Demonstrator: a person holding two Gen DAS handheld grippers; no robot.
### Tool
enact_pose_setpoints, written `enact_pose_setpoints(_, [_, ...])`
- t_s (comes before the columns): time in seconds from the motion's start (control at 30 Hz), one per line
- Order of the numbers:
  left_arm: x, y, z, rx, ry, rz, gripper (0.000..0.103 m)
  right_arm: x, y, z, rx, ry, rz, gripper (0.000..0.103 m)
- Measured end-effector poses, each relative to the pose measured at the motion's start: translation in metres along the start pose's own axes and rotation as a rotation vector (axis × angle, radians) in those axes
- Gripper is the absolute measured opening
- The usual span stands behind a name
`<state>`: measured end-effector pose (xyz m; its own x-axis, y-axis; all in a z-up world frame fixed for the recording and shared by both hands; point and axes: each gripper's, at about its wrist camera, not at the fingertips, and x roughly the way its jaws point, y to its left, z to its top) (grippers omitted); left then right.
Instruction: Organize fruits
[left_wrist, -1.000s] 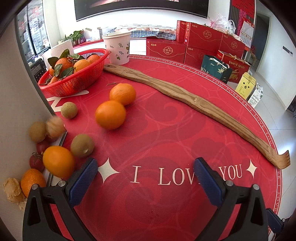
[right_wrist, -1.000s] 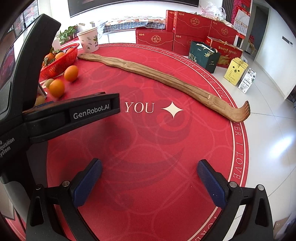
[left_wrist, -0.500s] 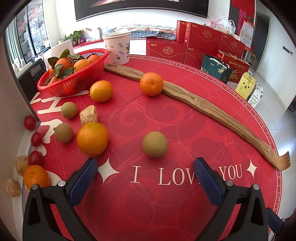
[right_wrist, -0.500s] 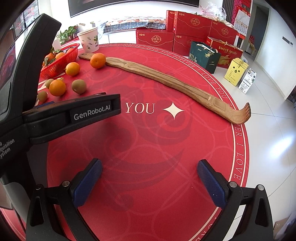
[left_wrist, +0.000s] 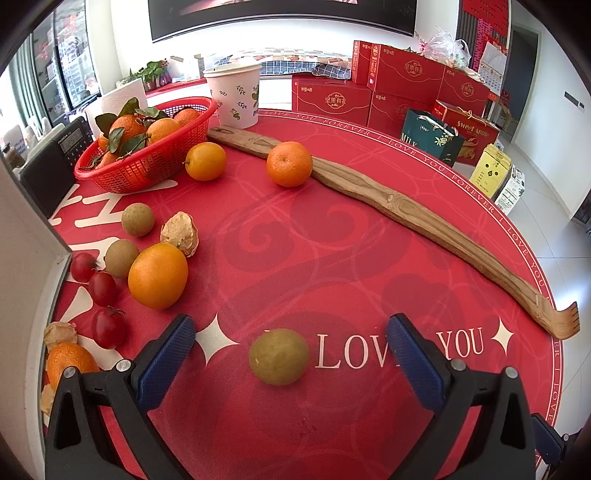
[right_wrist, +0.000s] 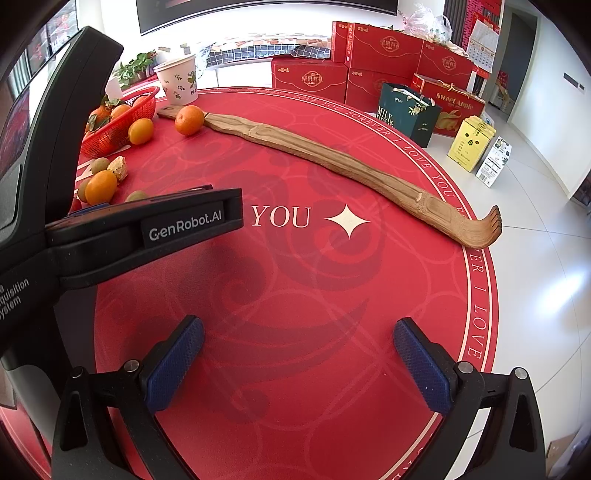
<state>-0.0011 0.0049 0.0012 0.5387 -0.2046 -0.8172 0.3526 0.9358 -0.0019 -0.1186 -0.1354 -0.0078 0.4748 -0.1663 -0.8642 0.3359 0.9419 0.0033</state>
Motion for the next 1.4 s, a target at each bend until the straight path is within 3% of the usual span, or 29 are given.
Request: enact_pose_setpoints(1.4, [-0.0001, 0.0, -0.0003, 0.0, 0.0, 0.0, 0.103, 0.0015, 0.0024, -0.0023, -0.016, -0.012, 0.012, 0.103])
